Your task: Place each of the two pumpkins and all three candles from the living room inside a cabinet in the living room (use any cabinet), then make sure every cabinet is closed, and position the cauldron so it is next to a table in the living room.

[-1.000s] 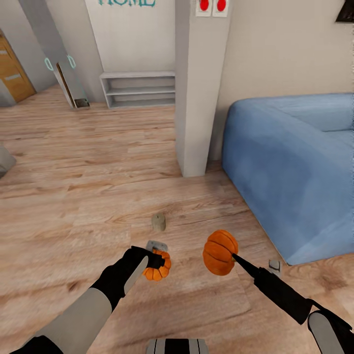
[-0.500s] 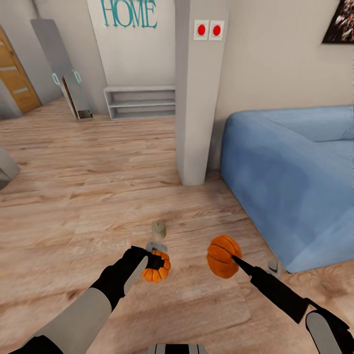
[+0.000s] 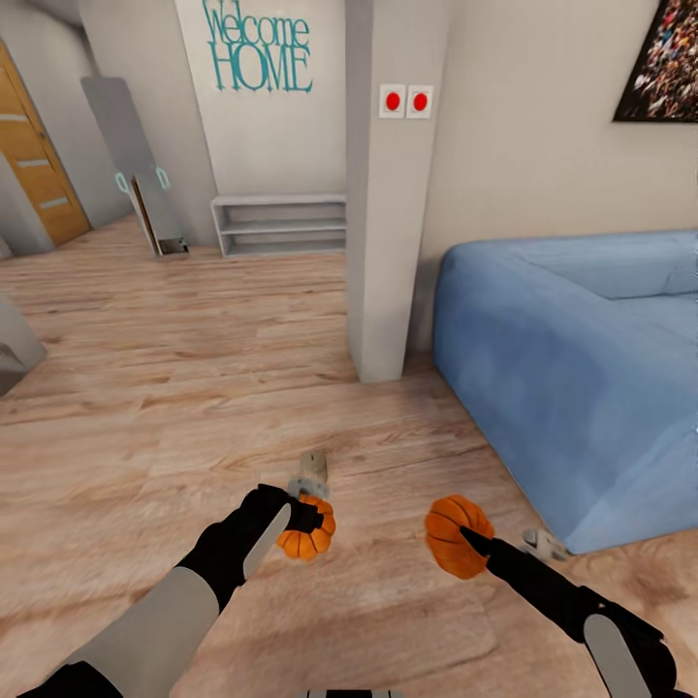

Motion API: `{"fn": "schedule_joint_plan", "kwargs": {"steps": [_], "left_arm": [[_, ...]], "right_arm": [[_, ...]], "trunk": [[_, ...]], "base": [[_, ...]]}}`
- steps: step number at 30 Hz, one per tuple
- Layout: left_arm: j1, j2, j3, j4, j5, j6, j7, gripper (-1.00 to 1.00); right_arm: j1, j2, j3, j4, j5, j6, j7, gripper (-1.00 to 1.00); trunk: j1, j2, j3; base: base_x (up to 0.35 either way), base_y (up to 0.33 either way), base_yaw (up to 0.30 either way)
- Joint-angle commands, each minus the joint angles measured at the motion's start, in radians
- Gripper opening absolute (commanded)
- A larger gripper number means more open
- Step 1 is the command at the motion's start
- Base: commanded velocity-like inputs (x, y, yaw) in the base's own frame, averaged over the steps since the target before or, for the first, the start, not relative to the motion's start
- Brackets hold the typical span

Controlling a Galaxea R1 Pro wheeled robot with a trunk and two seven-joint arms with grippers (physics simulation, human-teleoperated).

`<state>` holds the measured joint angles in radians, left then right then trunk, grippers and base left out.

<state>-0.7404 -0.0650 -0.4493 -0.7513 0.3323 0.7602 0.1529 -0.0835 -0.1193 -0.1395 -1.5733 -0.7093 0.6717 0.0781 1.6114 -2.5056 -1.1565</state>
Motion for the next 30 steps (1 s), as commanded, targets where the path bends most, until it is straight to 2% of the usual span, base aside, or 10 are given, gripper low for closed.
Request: {"fn": "schedule_joint_plan", "kwargs": {"steps": [1, 6, 14, 25, 30], "left_arm": [[0.0, 0.001, -0.003, -0.001, 0.011, 0.003, 0.008, -1.0], [0.0, 0.001, -0.004, 0.0, 0.011, 0.003, 0.008, -1.0], [0.0, 0.001, -0.006, 0.0, 0.01, 0.003, 0.008, -1.0], [0.0, 0.0, -0.007, 0.006, 0.008, 0.002, 0.007, -1.0], [0.0, -0.002, -0.008, 0.01, 0.008, 0.002, 0.007, -1.0]], "right_arm": [[-0.001, 0.0, -0.001, 0.0, 0.001, 0.006, -0.004, -1.0], [-0.004, 0.0, 0.002, -0.001, 0.006, 0.01, -0.045, -1.0], [-0.005, 0.001, 0.036, -0.001, 0.009, 0.0, -0.053, -1.0], [-0.005, 0.001, 0.049, 0.001, 0.009, -0.003, -0.054, -1.0], [-0.005, 0.001, 0.065, 0.001, 0.01, -0.005, -0.055, -1.0]], "trunk": [[-0.001, 0.0, 0.003], [-0.003, 0.001, 0.022], [-0.006, 0.003, 0.053], [-0.011, 0.006, 0.096], [-0.03, 0.04, 0.112]], "base": [[0.0, 0.0, 0.0], [0.0, 0.0, 0.0], [0.0, 0.0, 0.0], [0.0, 0.0, 0.0], [0.0, 0.0, 0.0]]}}
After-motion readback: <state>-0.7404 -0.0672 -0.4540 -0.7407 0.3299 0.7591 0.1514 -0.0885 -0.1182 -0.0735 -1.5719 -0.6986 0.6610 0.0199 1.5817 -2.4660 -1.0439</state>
